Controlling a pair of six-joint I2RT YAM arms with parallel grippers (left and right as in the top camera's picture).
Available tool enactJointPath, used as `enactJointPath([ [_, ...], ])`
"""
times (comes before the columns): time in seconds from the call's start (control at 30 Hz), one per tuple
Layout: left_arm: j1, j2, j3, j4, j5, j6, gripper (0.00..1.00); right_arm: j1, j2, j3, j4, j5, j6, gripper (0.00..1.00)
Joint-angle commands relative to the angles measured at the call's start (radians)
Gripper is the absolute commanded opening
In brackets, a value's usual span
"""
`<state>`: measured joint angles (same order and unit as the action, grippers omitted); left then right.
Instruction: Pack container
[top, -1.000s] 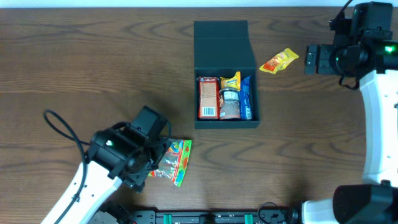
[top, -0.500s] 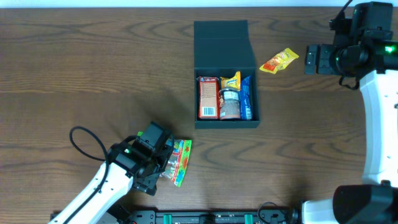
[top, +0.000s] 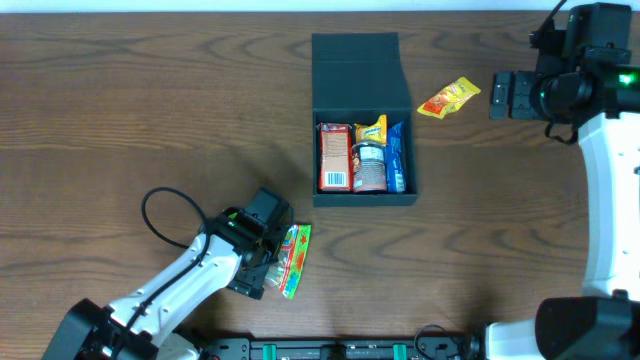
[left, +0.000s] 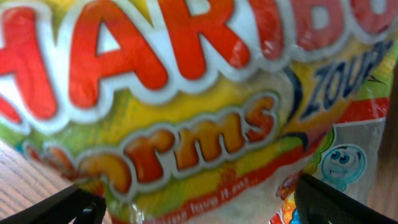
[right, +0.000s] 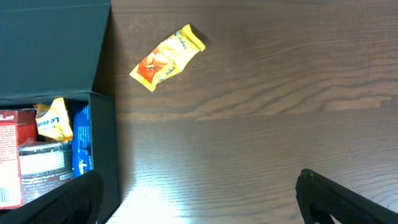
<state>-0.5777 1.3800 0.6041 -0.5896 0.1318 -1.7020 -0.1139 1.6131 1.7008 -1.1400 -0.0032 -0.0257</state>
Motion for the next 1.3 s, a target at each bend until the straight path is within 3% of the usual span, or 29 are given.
enactJointPath([
  [0.0,0.002,0.012,-0.006,0.008,-0.009,-0.005,0.95,-0.003,0.003,0.018,0.003,0.003,0.003,0.99],
  [0.27,0.001,0.012,-0.006,0.007,-0.008,-0.005,0.95,-0.003,0.003,0.018,0.003,-0.253,0.036,0.99],
  [0.37,0.001,0.012,-0.006,0.007,-0.008,-0.005,0.95,0.039,0.003,0.018,-0.020,-0.304,-0.029,0.99],
  [0.53,0.001,0.012,-0.006,0.007,-0.008,-0.005,0.95,0.239,0.003,0.018,0.022,-0.113,0.121,0.99],
  [0.67,0.001,0.012,-0.006,0.007,-0.008,-0.005,0.95,0.415,0.035,0.019,0.083,-0.106,0.323,0.99],
  [0.73,0.001,0.012,-0.006,0.007,-0.008,-0.004,0.95,0.452,0.078,0.019,0.121,-0.129,0.443,0.91],
  [0.77,0.001,0.012,-0.006,0.007,-0.008,-0.005,0.95,0.458,0.106,0.019,0.147,-0.156,0.444,0.99],
  [0.8,0.001,0.012,-0.006,0.007,-0.008,-0.005,0.95,0.459,0.130,0.019,0.169,-0.166,0.444,0.99],
  [0.83,0.001,0.012,-0.006,0.007,-0.008,-0.004,0.95,0.459,0.156,0.019,0.186,-0.161,0.448,0.81],
  [0.87,0.001,0.012,-0.006,0.007,-0.008,-0.005,0.95,0.456,0.182,0.019,0.197,-0.152,0.464,0.54],
  [0.9,0.001,0.012,-0.006,0.007,-0.008,-0.005,0.95,0.454,0.206,0.019,0.207,-0.142,0.465,0.21],
  [0.93,0.001,0.012,-0.006,0.007,-0.008,-0.005,0.95,0.451,0.227,0.019,0.211,-0.127,0.480,0.02],
  [1.27,0.001,0.012,-0.006,0.007,-0.008,-0.005,0.95,0.448,0.401,0.019,0.239,-0.014,0.481,0.01],
])
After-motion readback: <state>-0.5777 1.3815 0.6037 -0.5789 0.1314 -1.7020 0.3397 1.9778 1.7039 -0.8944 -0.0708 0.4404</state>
